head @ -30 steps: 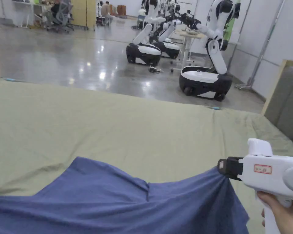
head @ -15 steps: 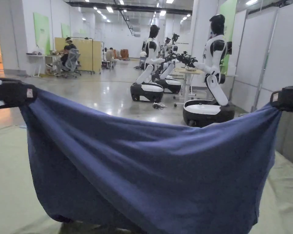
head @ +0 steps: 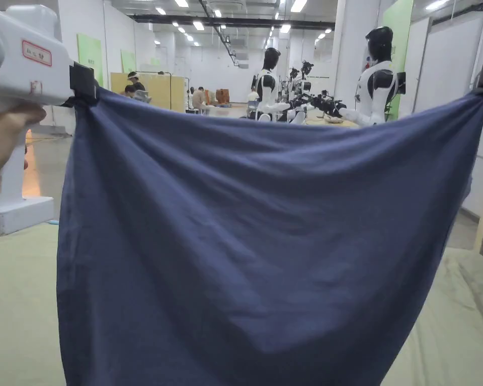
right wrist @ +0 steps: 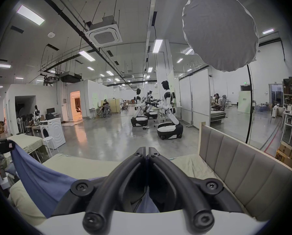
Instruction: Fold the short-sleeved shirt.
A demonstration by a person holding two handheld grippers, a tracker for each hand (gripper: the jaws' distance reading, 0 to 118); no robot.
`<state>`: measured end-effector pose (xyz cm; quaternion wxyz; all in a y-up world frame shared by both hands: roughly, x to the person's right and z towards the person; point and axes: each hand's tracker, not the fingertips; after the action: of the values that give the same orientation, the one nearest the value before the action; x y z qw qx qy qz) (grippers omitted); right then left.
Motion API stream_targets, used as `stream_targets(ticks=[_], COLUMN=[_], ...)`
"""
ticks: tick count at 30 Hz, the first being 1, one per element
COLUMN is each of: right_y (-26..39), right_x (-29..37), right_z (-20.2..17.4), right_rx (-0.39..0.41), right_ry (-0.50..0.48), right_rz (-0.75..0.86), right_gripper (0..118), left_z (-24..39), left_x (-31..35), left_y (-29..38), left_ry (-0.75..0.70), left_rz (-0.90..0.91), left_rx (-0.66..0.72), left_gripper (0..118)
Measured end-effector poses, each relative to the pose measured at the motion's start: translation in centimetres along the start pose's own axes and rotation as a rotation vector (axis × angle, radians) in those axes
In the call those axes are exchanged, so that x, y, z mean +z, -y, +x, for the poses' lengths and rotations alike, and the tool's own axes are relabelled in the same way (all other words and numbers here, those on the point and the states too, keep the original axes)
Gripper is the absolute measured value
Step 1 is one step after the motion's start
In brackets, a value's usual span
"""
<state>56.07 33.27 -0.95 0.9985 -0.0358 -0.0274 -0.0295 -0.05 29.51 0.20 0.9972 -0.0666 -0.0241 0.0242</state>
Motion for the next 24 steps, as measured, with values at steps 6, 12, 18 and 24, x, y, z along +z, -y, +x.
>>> stream_targets(ticks=[6, 12, 18, 24], right_y=[-0.9, -2.2, -4.5, -4.8], right_x=[-3.2, -5.5, -7.5, -7.4], right_z=[-0.1, -0.7, -1.5, -1.0], right_rx=[-0.033, -0.041, 0.005, 0.008], right_ry=[0.027, 0.053, 0.077, 0.071], right_rz=[0.015, 0.044, 0.072, 0.072], right_gripper=[2, 2, 2, 2], left_z=[-0.2, 0.5, 0.7, 0.3], left_x=[-3.8, -6.5, -8.0, -7.7], left_y=[-0.1, -0.7, -1.6, -0.7], left_ry=[0.0, -0.016, -0.022, -0.023], left_rz=[0.011, 0.018, 0.04, 0.025], left_rx=[0.06, 0.057, 0.071, 0.048], left_gripper=[6, 6, 6, 6])
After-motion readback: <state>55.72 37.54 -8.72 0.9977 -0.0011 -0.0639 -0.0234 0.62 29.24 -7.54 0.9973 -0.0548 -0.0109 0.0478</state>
